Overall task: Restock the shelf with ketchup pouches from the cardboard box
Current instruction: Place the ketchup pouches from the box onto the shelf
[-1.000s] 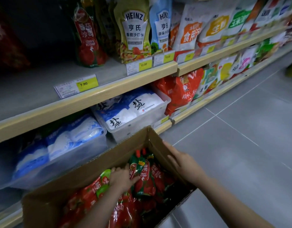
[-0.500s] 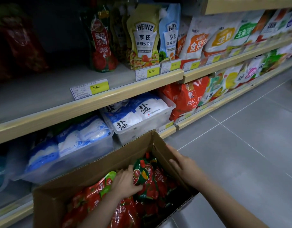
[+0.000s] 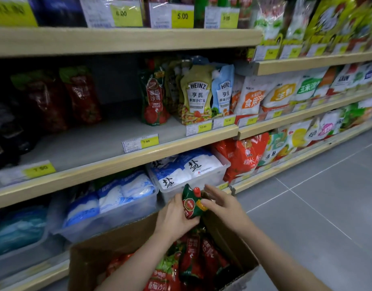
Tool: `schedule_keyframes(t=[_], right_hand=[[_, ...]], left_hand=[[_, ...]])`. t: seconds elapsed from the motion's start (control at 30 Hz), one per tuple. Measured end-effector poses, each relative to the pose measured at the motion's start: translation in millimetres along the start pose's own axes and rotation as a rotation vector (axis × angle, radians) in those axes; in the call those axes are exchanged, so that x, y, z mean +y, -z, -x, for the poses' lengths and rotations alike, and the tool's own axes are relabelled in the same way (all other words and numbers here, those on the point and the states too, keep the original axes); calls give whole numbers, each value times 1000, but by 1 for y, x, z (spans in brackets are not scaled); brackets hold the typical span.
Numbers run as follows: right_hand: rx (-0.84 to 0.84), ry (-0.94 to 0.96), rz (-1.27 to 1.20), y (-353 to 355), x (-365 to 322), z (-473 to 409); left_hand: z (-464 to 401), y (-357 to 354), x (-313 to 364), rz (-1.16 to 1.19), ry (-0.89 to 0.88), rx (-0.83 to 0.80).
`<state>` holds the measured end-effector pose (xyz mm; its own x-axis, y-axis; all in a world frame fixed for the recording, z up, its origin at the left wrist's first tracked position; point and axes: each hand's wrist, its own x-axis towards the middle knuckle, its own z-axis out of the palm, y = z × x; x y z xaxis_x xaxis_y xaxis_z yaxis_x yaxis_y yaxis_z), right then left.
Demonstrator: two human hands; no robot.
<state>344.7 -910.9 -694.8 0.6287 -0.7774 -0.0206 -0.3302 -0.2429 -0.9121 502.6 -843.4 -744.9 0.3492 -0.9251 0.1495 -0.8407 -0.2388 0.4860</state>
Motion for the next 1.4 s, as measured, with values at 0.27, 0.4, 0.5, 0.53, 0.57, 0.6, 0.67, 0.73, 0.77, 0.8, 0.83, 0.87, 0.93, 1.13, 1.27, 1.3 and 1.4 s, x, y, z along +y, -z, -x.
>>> schedule_keyframes(t=[0.27,0.4,0.5,0.53,0.57,0.6,0.67,0.73,0.77,0.8,0.83,0.87,0.93,1.13,1.27,1.3,1.4], right_hand=[[3,27,-101,2,-44,-28],[-69,9,-133,14,-63,-40],[-99,14,-189,15,-73,-47],[-98,16,-213,14,-75,-47],[-94,24,-240,13,-77,-48],[-88,39,-259,12,-78,-48],[-72,68,-285,12,-75,-49],[-103,85,-280,13,-69,-47],[-138,85,-261,12,-64,-45],[-163,82,-237,10,-59,-44],[-164,82,-228,8,-55,-44],[-147,84,-231,6,-53,-44],[-115,82,-250,4,-52,-47],[-112,145,-253,13,-68,-62],[-1,212,-166,34,-82,-86],[21,235,-101,38,-84,-93],[61,302,70,46,-95,-111]], left_hand=[[0,35,7,155,79,-46],[5,40,-13,491,74,-310],[11,39,-11,567,76,-246],[11,39,-9,588,91,-233],[10,39,-10,609,98,-220],[9,40,-9,622,112,-202],[8,43,-10,639,139,-151],[8,47,-12,644,151,-116],[8,49,-13,644,154,-100],[8,50,-15,647,163,-92],[8,51,-16,659,164,-88],[8,52,-15,663,161,-91],[8,55,-11,673,146,-94],[-5,78,-15,668,129,16],[-33,122,-11,675,52,134],[-41,136,-6,668,25,162],[-67,173,6,634,-33,266]])
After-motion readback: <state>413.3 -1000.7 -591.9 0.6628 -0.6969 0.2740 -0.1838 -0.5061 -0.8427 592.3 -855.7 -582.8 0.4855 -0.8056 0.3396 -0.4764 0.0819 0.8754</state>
